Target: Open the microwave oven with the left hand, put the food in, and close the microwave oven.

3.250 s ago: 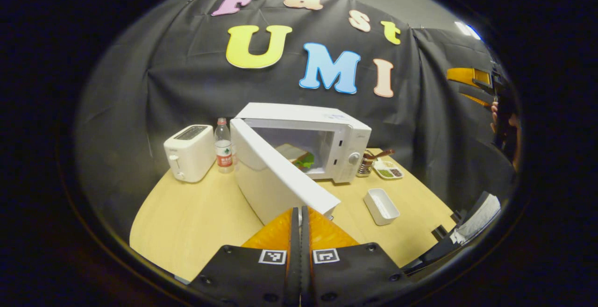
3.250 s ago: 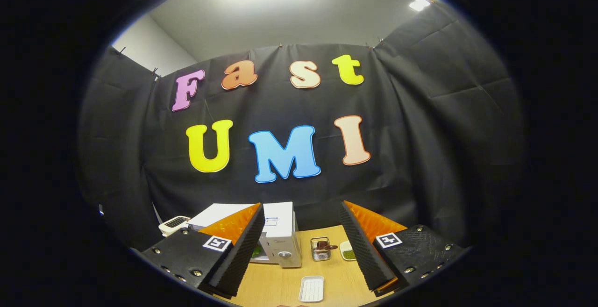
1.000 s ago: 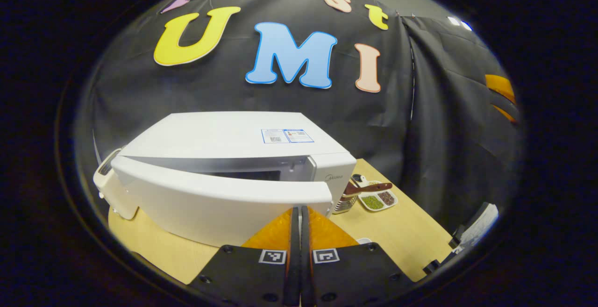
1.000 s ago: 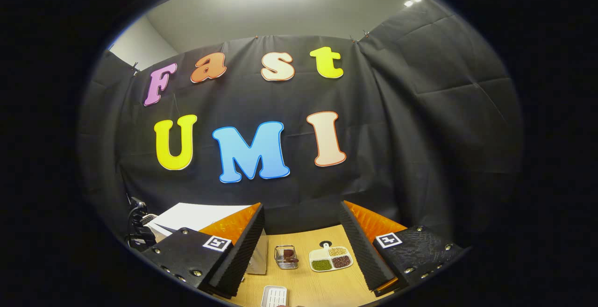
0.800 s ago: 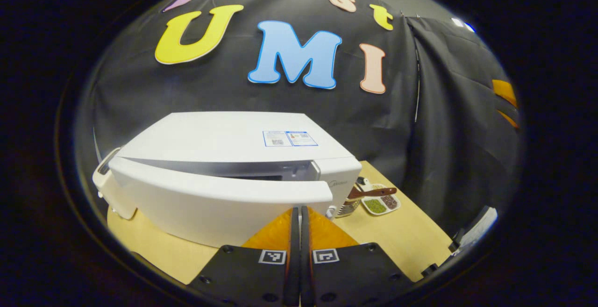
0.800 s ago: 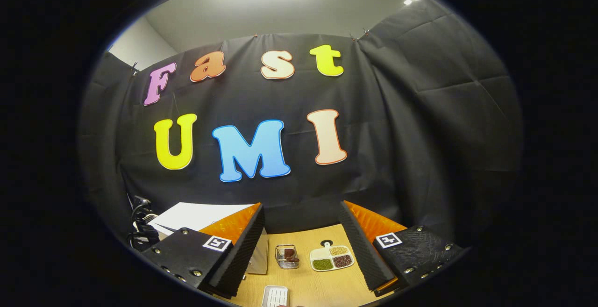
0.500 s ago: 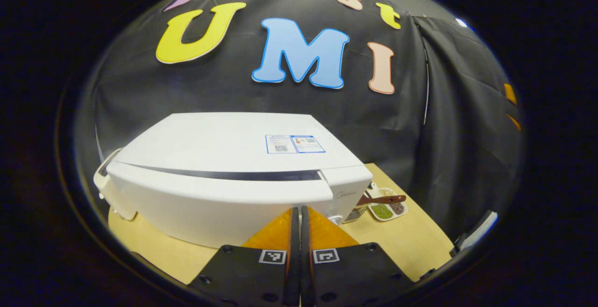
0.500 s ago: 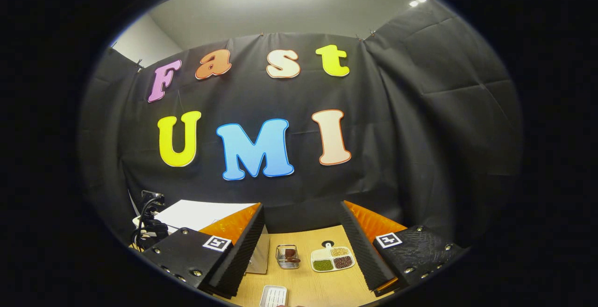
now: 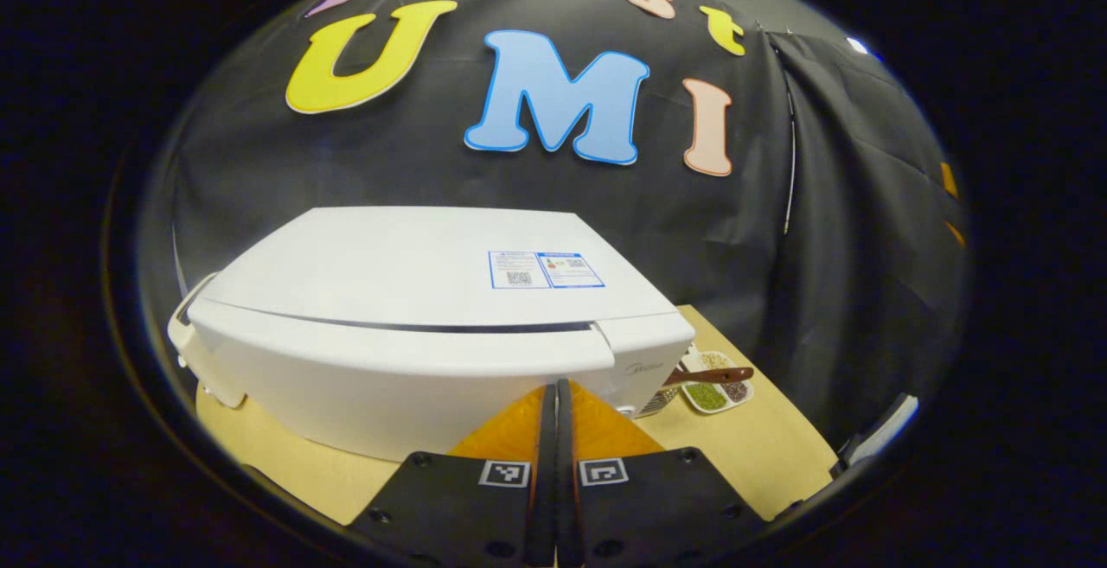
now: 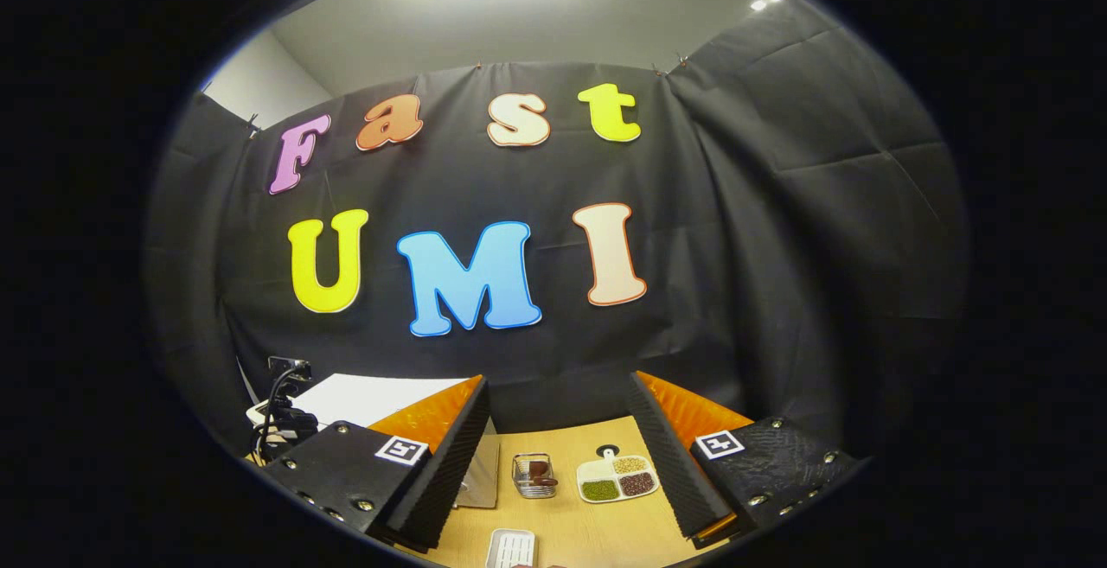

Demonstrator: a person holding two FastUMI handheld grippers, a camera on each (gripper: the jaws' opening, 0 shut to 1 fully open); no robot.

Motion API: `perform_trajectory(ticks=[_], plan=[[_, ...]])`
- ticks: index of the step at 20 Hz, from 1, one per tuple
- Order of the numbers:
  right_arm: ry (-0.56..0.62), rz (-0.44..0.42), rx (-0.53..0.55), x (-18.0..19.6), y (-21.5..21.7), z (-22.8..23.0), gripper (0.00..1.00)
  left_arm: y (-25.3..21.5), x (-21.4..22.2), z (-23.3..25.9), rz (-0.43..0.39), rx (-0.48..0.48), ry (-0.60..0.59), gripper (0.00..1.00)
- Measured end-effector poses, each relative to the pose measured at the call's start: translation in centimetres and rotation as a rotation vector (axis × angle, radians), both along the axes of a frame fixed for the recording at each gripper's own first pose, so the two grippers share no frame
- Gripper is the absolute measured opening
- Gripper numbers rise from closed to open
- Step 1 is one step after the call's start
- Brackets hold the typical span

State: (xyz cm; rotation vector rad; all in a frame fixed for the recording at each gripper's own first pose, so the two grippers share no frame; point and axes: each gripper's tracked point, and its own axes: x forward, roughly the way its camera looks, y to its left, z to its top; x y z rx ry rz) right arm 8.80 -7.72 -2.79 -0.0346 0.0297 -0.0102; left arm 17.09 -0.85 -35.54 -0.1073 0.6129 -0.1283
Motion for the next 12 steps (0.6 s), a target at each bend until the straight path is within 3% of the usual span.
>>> perform_trajectory(ticks=[7, 8, 12], plan=[[-0.005, 0.025, -0.039, -0.4, 0.6, 0.6, 0.96, 0.9, 1.0, 0.3, 0.020, 0.036, -0.025, 0.07], [-0.004, 0.027, -0.037, -0.3, 0.7, 0.6, 0.96, 0.1, 0.7, -0.1, 0.012, -0.006, -0.008, 0.07], [-0.010, 0.032, -0.042, -0.7, 1.2, 0.8, 0.96, 0.4, 0.5, 3.1, 0.000, 0.067, -0.092, 0.07]])
